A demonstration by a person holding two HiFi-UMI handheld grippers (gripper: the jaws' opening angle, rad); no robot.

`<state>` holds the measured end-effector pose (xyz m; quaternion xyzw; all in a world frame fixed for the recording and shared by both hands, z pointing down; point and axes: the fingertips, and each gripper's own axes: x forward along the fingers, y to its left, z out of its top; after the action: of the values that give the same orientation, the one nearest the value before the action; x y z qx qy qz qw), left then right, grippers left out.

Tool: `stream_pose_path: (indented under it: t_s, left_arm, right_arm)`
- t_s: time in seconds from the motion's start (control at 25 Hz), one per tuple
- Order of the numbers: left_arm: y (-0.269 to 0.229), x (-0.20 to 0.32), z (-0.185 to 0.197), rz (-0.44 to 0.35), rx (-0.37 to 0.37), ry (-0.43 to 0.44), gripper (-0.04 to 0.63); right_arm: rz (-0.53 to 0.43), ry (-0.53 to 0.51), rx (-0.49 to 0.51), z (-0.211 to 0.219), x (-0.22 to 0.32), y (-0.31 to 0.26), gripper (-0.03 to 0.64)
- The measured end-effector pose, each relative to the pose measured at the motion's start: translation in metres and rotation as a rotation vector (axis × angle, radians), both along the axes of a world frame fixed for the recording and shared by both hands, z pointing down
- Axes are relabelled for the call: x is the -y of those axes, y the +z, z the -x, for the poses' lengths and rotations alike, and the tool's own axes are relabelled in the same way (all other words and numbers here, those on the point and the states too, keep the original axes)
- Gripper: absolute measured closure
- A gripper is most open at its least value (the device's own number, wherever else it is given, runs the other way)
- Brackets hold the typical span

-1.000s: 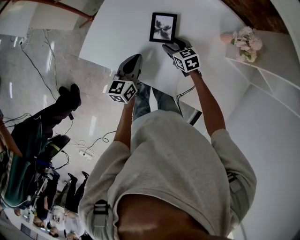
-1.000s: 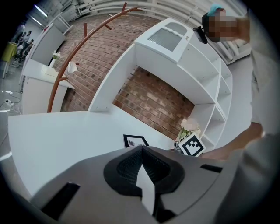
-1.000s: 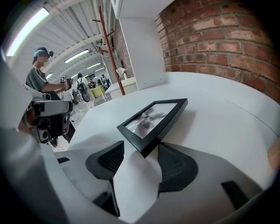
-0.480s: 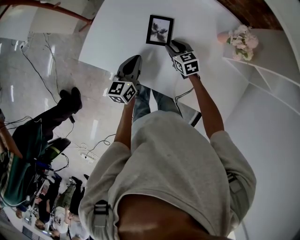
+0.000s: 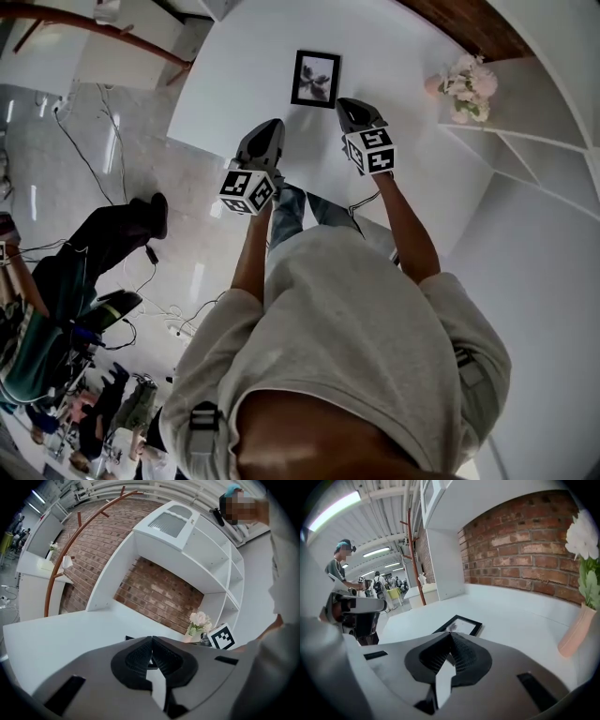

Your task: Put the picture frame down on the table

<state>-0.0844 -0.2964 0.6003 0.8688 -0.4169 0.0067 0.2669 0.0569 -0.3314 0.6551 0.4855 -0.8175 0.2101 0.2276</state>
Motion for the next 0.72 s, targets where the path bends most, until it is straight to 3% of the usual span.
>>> stream_pose_path:
  t_s: [0.32,0.72]
  left_arm:
    - [-0.030,0.015,-0.008,-0.106,0.017,-0.006,0.580]
    - [-0.077,0.035,-0.007,-0.217,0.043,0.000,0.580]
  right_arm:
    - [-0.156,0.015,0.035,-0.007,0.006,-0.051,0.591]
    - [-0.284,0.058,0.095,-0.009,0.023,-0.110,0.592]
